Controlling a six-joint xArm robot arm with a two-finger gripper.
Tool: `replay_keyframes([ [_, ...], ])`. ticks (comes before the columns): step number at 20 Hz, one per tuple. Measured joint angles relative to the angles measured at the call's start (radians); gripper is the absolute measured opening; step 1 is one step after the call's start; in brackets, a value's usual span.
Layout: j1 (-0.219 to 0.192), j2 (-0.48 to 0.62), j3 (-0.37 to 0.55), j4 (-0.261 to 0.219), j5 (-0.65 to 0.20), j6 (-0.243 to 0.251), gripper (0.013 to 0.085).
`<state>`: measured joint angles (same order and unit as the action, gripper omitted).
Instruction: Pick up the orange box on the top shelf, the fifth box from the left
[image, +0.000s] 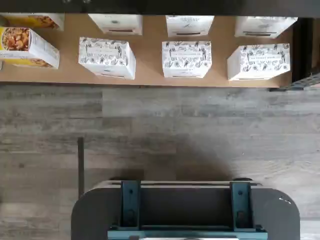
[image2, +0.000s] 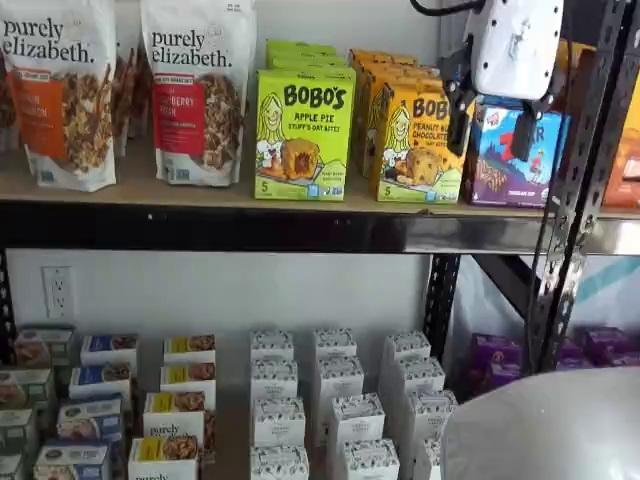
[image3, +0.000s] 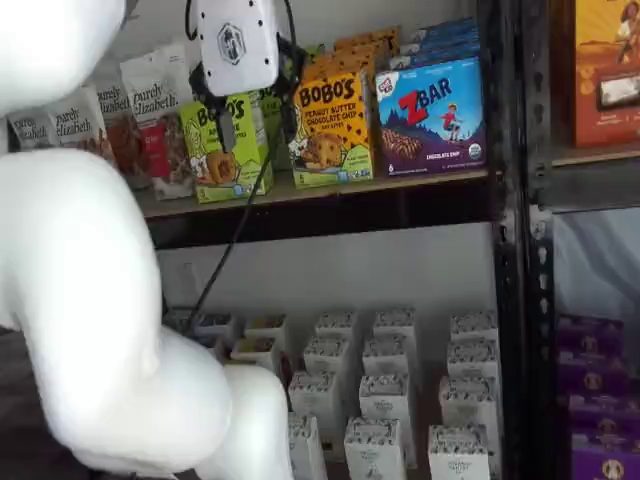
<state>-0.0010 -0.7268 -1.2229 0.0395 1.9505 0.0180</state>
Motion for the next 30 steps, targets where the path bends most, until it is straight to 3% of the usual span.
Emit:
replay_keyframes([
  [8, -0.011, 0.011, -0.010, 0.015, 0.018, -0.005, 0.0850],
  [14, -0.015, 0.026, -0.003, 0.021, -0.012, -0.008, 0.0850],
  [18, -0.039, 0.059, -0.010, 0.036, -0.041, -0.027, 0.0850],
  [21, -0.078, 0.082, -0.015, 0.075, -0.075, -0.055, 0.0850],
  [30, -0.098, 0.153, -0.032, 0.048, -0.242, -0.095, 0.0850],
])
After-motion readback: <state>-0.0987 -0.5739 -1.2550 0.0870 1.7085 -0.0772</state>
